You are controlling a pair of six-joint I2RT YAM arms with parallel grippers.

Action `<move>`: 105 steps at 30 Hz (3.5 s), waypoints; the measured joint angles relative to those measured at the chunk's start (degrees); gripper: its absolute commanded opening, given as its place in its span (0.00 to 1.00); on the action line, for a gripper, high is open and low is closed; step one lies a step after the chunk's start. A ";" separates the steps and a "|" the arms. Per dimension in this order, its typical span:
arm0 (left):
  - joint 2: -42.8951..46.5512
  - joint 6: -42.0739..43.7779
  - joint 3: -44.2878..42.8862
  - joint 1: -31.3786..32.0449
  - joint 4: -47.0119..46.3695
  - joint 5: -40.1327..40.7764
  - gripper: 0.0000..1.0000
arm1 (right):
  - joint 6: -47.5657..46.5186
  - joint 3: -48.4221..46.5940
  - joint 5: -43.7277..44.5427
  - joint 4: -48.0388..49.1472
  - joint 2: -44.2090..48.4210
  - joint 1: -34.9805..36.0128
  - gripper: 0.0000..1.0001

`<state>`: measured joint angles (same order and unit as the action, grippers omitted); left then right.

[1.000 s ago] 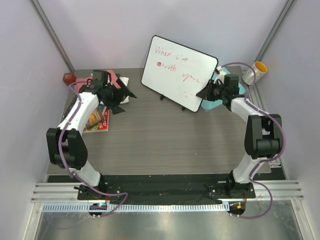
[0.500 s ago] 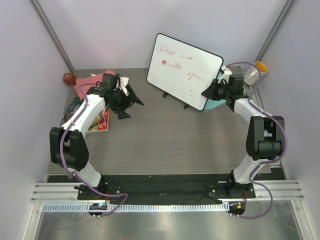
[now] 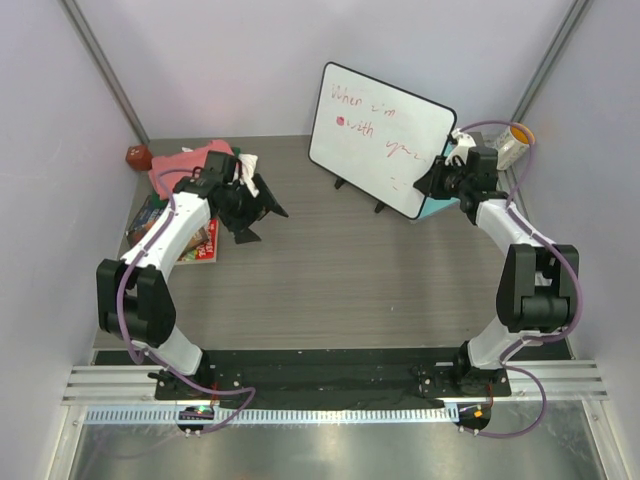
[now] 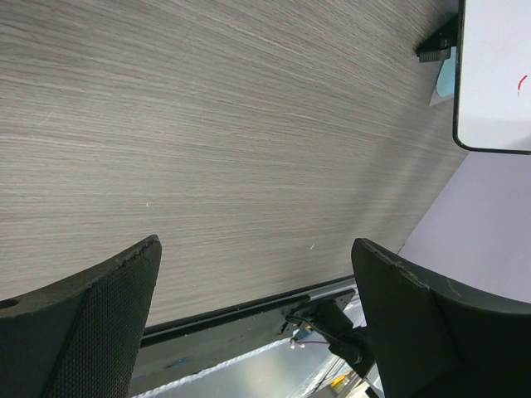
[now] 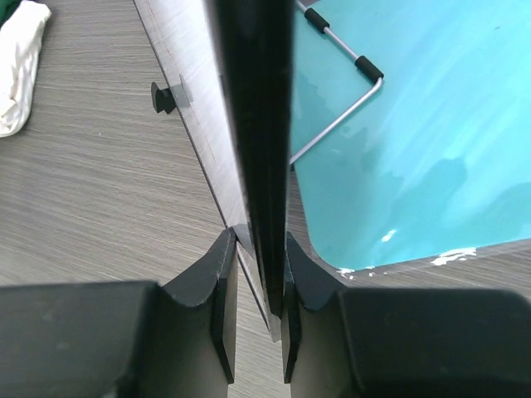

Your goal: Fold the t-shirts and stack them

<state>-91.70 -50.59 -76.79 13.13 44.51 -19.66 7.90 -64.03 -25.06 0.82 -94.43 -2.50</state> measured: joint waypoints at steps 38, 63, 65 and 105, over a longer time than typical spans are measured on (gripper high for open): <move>-1.27 1.81 -1.99 3.04 3.04 0.90 0.96 | 1.79 12.26 1.44 8.83 5.73 -3.85 0.01; -2.08 1.79 -3.52 3.04 2.93 0.96 0.96 | 5.35 13.57 4.42 7.87 6.34 -3.93 0.01; -2.05 1.79 -3.52 3.04 2.93 0.94 0.96 | 6.01 14.25 5.01 7.85 6.88 -3.87 0.01; 8.28 1.66 -0.83 5.03 0.63 8.79 0.96 | 15.76 23.32 22.08 -0.04 19.47 -0.09 0.01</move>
<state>-83.42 -48.93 -77.62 18.15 45.15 -10.87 23.66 -40.71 -2.98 0.78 -74.96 -2.59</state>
